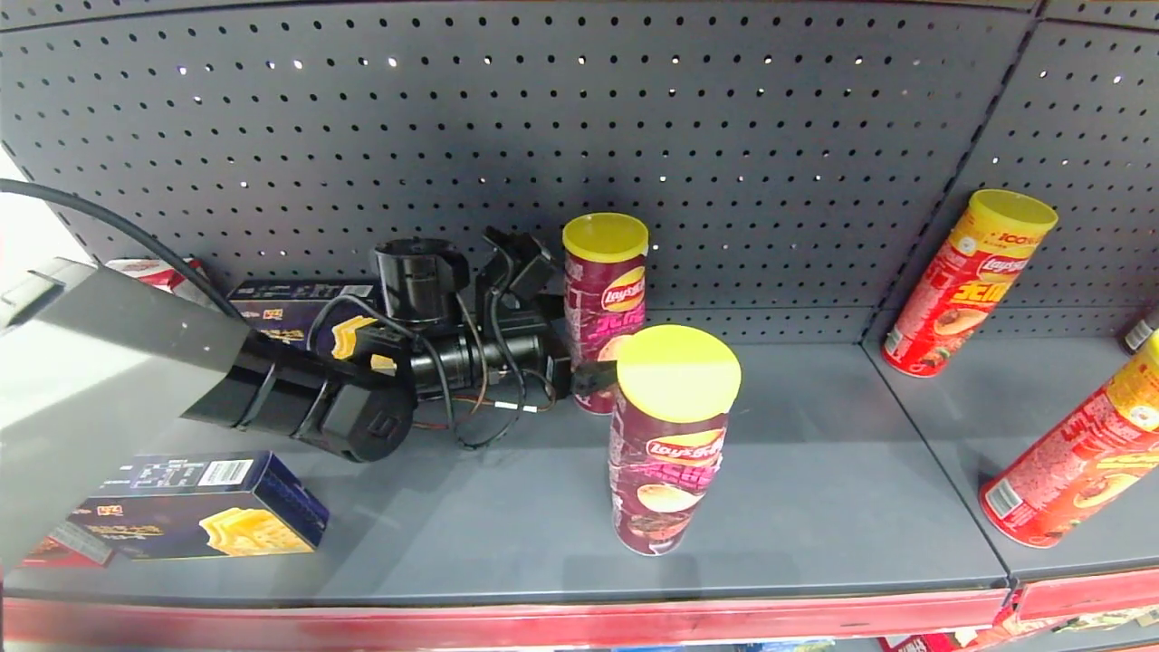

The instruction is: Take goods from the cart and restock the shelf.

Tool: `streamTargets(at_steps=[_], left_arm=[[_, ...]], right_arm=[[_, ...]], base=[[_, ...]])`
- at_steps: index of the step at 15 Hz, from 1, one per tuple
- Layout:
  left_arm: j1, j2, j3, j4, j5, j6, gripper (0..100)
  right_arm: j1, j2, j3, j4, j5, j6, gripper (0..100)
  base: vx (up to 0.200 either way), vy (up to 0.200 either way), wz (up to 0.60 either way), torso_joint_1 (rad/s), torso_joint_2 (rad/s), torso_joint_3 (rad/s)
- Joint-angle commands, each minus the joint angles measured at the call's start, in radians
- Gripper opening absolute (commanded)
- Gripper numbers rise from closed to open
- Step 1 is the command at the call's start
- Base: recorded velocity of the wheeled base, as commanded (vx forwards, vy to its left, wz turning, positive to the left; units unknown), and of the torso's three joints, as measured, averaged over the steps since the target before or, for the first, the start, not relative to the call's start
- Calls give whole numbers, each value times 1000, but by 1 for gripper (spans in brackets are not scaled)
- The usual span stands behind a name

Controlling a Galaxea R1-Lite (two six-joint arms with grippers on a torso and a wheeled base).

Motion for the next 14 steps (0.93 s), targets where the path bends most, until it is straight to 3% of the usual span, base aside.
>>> streamTargets(at_steps=[1, 3, 4, 5, 6, 7, 8, 9, 12, 14], left_arm=[[7, -56, 45, 2, 14, -1, 100], [8, -111, 115, 7, 100, 0, 100], [2, -136, 160, 7, 187, 3, 100], [-1, -140, 170, 7, 218, 5, 100], [-1, -144, 177, 19, 249, 26, 100], [1, -150, 178, 58, 292, 72, 100], [1, -150, 178, 58, 292, 72, 100], [-1, -148, 164, 100, 387, 123, 100], [-5, -144, 144, 100, 448, 117, 100], [-5, -139, 137, 100, 457, 115, 100]], right_arm=[[0, 1, 0, 0, 0, 0, 100], [0, 1, 0, 0, 0, 0, 100], [0, 1, 0, 0, 0, 0, 100], [0, 1, 0, 0, 0, 0, 100], [-2, 1, 0, 0, 0, 0, 100], [0, 1, 0, 0, 0, 0, 100], [0, 1, 0, 0, 0, 0, 100], [0, 1, 0, 0, 0, 0, 100], [0, 1, 0, 0, 0, 0, 100], [0, 1, 0, 0, 0, 0, 100]], base=[[0, 0, 0, 0, 0, 0], [0, 0, 0, 0, 0, 0], [0, 0, 0, 0, 0, 0], [0, 0, 0, 0, 0, 0], [0, 0, 0, 0, 0, 0], [0, 0, 0, 0, 0, 0], [0, 0, 0, 0, 0, 0], [0, 0, 0, 0, 0, 0], [0, 0, 0, 0, 0, 0], [0, 0, 0, 0, 0, 0]])
